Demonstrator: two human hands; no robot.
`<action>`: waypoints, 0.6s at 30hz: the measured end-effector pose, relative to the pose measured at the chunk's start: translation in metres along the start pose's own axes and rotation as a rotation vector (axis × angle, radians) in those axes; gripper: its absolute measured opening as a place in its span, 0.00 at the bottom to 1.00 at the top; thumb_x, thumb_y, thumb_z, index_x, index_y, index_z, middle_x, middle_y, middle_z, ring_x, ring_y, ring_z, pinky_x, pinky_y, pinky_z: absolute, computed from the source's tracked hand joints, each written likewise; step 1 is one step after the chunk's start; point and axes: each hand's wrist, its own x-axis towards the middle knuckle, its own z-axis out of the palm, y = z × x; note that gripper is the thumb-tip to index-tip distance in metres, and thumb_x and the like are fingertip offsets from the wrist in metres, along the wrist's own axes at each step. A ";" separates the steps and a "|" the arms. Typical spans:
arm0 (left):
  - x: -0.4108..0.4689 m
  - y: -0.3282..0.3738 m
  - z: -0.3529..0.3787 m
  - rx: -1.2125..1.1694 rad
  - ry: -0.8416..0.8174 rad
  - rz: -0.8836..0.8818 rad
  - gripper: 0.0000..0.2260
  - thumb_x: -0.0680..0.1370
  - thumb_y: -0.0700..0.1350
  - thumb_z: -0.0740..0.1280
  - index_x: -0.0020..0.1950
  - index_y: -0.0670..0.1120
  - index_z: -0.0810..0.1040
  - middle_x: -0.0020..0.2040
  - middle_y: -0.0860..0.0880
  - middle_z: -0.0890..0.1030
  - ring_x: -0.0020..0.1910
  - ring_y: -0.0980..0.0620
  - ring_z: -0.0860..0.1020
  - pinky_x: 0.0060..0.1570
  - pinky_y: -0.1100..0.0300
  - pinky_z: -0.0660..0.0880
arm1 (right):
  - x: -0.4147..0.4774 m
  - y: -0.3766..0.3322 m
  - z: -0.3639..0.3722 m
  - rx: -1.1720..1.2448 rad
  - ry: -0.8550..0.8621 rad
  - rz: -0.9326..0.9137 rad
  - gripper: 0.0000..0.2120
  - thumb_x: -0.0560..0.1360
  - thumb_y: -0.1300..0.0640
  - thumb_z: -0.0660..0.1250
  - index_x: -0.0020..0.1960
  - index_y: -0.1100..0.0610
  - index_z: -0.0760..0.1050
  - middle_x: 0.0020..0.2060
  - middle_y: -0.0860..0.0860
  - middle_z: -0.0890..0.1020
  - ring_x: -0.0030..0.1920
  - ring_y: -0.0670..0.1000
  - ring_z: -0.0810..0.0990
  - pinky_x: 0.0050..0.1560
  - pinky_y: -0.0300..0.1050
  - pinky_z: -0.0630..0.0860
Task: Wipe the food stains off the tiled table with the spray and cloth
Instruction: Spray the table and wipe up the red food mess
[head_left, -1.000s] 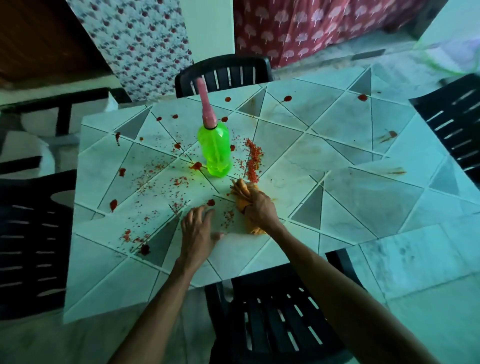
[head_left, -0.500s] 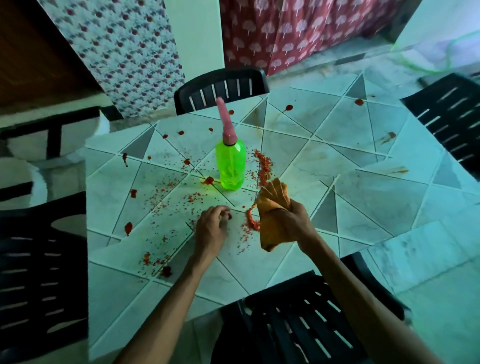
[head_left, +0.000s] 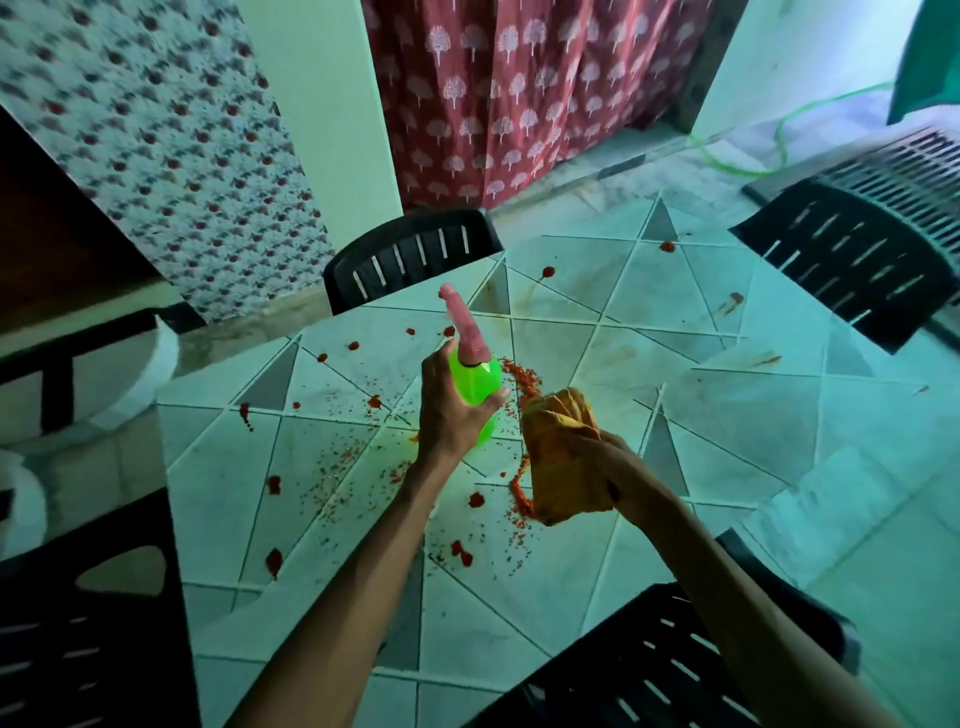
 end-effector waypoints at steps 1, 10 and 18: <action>0.002 0.002 0.001 0.000 -0.015 0.002 0.39 0.69 0.56 0.77 0.74 0.45 0.64 0.64 0.46 0.72 0.59 0.54 0.71 0.51 0.62 0.72 | 0.000 -0.001 -0.001 -0.008 -0.006 -0.009 0.04 0.81 0.57 0.65 0.54 0.54 0.77 0.47 0.54 0.83 0.46 0.55 0.83 0.37 0.47 0.82; 0.009 0.024 0.003 -0.027 -0.002 0.106 0.33 0.67 0.54 0.79 0.67 0.46 0.71 0.58 0.50 0.77 0.55 0.55 0.73 0.51 0.64 0.72 | 0.003 0.004 -0.030 0.088 0.008 0.020 0.11 0.81 0.55 0.65 0.61 0.58 0.77 0.58 0.62 0.82 0.58 0.65 0.81 0.58 0.68 0.78; 0.008 0.088 0.076 -0.029 -0.130 0.175 0.29 0.66 0.54 0.80 0.63 0.49 0.73 0.55 0.53 0.77 0.52 0.56 0.73 0.44 0.71 0.67 | -0.016 0.018 -0.127 0.238 0.072 0.025 0.18 0.78 0.49 0.67 0.64 0.56 0.74 0.57 0.61 0.82 0.55 0.64 0.83 0.47 0.59 0.83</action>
